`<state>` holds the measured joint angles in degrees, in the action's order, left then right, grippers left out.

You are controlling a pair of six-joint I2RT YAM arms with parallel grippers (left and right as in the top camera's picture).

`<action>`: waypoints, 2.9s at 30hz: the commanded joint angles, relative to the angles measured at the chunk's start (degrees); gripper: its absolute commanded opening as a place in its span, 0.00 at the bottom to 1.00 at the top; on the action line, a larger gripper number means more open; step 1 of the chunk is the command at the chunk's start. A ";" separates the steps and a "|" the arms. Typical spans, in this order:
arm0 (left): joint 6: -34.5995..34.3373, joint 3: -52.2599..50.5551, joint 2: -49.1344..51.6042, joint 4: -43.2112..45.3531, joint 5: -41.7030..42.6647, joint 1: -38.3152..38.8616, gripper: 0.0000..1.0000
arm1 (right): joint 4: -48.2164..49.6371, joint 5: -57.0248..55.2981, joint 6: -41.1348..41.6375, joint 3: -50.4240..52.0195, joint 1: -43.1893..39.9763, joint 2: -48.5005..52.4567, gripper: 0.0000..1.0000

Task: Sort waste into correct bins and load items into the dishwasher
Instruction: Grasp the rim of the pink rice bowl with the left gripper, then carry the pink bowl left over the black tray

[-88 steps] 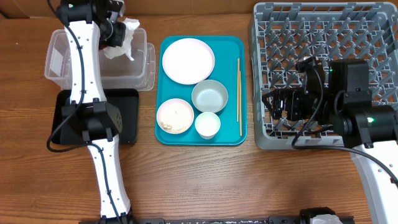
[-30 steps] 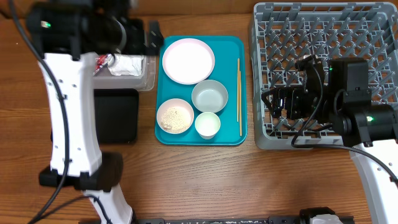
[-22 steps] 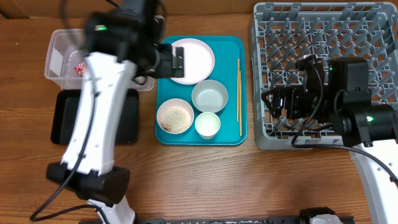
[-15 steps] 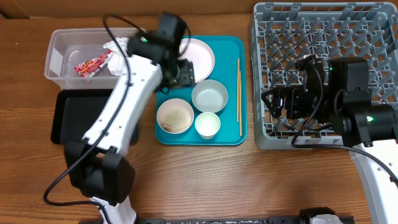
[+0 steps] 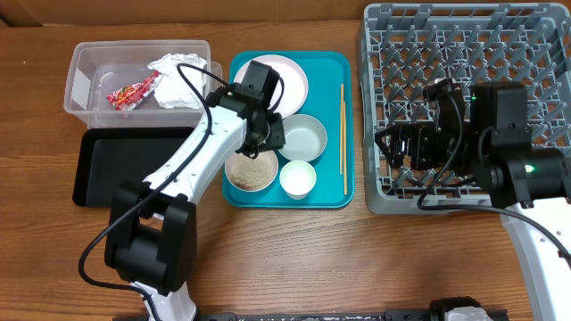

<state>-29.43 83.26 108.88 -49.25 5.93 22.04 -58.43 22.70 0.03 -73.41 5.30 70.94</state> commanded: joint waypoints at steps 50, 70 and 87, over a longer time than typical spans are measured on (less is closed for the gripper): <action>16.13 -1.16 6.25 -4.57 1.31 3.13 0.21 | 0.09 1.64 0.20 -1.60 0.09 2.82 1.00; 14.38 -1.79 6.25 -4.94 -1.07 3.13 0.10 | -0.24 1.62 0.20 -1.60 0.09 2.82 1.00; 14.01 4.94 4.07 -14.03 0.11 2.56 0.04 | -0.20 1.62 0.20 -1.60 0.11 2.80 1.00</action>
<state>-14.96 85.01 114.04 -61.36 4.97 25.10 -58.72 23.77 0.03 -73.41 5.30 73.69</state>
